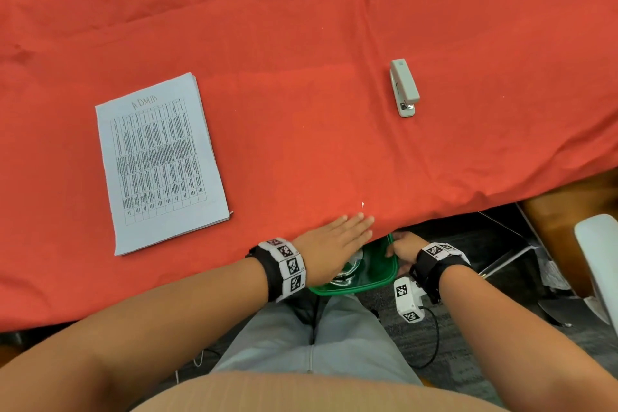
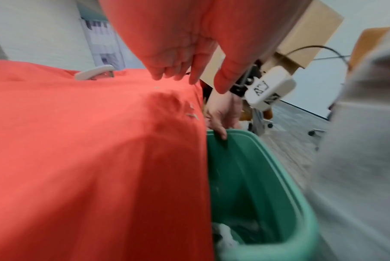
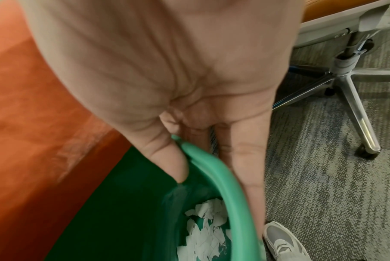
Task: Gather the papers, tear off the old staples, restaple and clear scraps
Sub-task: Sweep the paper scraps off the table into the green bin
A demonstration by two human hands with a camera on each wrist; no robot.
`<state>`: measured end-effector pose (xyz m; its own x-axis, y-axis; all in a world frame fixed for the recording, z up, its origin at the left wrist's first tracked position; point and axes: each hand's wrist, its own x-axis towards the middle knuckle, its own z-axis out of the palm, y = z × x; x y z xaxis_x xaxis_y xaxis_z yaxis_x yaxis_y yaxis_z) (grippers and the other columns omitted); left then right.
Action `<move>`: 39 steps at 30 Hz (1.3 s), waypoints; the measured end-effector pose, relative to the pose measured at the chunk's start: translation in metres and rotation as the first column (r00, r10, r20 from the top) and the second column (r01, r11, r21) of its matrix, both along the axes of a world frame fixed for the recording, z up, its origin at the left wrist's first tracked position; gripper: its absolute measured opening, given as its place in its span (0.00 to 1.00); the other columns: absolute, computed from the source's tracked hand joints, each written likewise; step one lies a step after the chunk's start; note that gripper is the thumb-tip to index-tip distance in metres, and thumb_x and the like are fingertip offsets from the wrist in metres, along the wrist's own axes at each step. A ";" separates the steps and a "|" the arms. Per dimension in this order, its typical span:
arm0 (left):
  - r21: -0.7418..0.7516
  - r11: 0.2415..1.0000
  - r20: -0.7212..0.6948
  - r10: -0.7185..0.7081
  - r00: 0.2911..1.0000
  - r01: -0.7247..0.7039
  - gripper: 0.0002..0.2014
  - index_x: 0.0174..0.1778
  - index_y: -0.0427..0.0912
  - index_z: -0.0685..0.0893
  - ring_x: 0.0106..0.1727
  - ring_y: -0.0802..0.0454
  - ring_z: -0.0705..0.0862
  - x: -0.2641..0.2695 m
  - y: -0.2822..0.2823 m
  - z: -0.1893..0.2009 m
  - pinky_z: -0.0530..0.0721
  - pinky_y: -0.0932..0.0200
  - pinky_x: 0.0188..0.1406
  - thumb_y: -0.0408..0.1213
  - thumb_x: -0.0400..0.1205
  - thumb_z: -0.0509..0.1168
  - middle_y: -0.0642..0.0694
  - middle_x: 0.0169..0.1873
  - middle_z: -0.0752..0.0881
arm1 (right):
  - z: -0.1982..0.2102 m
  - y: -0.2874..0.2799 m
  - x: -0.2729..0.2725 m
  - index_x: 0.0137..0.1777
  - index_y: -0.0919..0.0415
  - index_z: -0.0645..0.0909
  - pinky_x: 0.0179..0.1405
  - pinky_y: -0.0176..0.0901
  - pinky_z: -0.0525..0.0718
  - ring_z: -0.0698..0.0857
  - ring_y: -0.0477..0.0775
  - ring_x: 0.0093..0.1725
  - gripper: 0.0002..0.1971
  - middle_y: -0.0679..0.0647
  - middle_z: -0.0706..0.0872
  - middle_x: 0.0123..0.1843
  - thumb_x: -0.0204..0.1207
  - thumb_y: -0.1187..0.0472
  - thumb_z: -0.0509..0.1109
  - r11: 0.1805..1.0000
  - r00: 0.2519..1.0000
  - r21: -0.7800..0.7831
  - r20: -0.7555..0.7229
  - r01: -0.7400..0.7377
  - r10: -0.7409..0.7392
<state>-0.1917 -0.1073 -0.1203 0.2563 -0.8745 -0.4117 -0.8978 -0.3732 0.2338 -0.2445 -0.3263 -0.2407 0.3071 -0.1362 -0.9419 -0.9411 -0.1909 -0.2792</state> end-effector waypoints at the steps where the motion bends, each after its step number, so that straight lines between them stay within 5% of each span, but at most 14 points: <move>1: -0.014 0.999 0.010 0.048 0.999 -0.048 0.35 0.84 0.36 0.44 0.85 0.44 0.39 0.007 -0.006 0.003 0.35 0.52 0.81 0.32 0.84 0.56 0.39 0.84 0.40 | -0.001 0.000 0.000 0.57 0.68 0.82 0.47 0.76 0.85 0.88 0.79 0.50 0.18 0.75 0.87 0.53 0.67 0.76 0.64 1.000 1.000 -0.004 0.000 -0.005 0.005; 5: 0.008 0.992 0.052 0.127 0.990 -0.128 0.34 0.83 0.32 0.42 0.85 0.41 0.41 0.023 -0.019 0.004 0.41 0.49 0.84 0.37 0.85 0.53 0.35 0.84 0.40 | -0.009 -0.002 -0.002 0.57 0.69 0.81 0.45 0.80 0.84 0.86 0.82 0.49 0.21 0.78 0.86 0.53 0.62 0.74 0.65 1.000 1.000 0.013 -0.019 -0.006 0.007; 11: 0.085 0.996 0.072 -0.008 0.997 0.002 0.38 0.82 0.32 0.40 0.84 0.40 0.37 -0.005 0.001 -0.011 0.38 0.47 0.82 0.30 0.81 0.55 0.36 0.81 0.33 | -0.008 -0.005 -0.006 0.56 0.65 0.81 0.46 0.79 0.84 0.88 0.79 0.49 0.21 0.76 0.87 0.53 0.62 0.76 0.63 0.999 0.999 0.034 -0.019 0.038 -0.038; 18: 0.280 0.943 -0.145 -0.141 0.979 0.177 0.38 0.83 0.33 0.40 0.85 0.40 0.41 -0.028 0.023 -0.030 0.40 0.47 0.82 0.32 0.83 0.57 0.35 0.84 0.42 | -0.054 -0.021 -0.016 0.62 0.63 0.79 0.44 0.80 0.84 0.88 0.79 0.47 0.31 0.74 0.88 0.52 0.54 0.70 0.64 0.998 0.998 0.050 -0.048 0.031 -0.028; 22: 0.163 0.963 -0.142 -0.194 0.971 0.216 0.36 0.84 0.37 0.41 0.85 0.43 0.40 -0.038 0.014 -0.023 0.40 0.47 0.84 0.31 0.84 0.55 0.38 0.84 0.42 | -0.043 -0.020 -0.011 0.59 0.65 0.80 0.44 0.80 0.84 0.88 0.79 0.47 0.28 0.76 0.87 0.53 0.54 0.70 0.65 0.999 1.000 0.052 -0.030 0.003 -0.002; 26: 0.138 0.987 -0.038 -0.081 0.996 0.085 0.36 0.84 0.36 0.42 0.85 0.40 0.38 -0.030 0.004 -0.021 0.38 0.45 0.83 0.35 0.84 0.54 0.36 0.84 0.39 | -0.012 -0.011 -0.003 0.58 0.63 0.81 0.47 0.77 0.85 0.88 0.77 0.50 0.21 0.73 0.87 0.53 0.63 0.73 0.64 0.999 1.000 0.042 -0.015 -0.006 0.007; 32: 0.353 0.934 -0.119 -0.004 0.993 0.046 0.36 0.84 0.35 0.43 0.85 0.37 0.47 -0.025 0.023 -0.040 0.46 0.45 0.83 0.34 0.84 0.56 0.33 0.84 0.48 | -0.030 -0.015 -0.007 0.61 0.66 0.80 0.46 0.79 0.84 0.88 0.79 0.50 0.26 0.74 0.87 0.54 0.58 0.71 0.65 0.998 1.000 0.064 -0.021 0.002 -0.001; 39: 0.150 0.973 -0.326 0.218 0.920 -0.178 0.26 0.81 0.44 0.64 0.72 0.43 0.75 -0.055 0.084 -0.023 0.69 0.53 0.74 0.42 0.85 0.48 0.41 0.72 0.77 | -0.007 -0.014 -0.014 0.59 0.64 0.80 0.49 0.79 0.83 0.87 0.79 0.52 0.20 0.73 0.87 0.55 0.67 0.76 0.62 0.997 0.999 0.066 -0.012 0.035 -0.034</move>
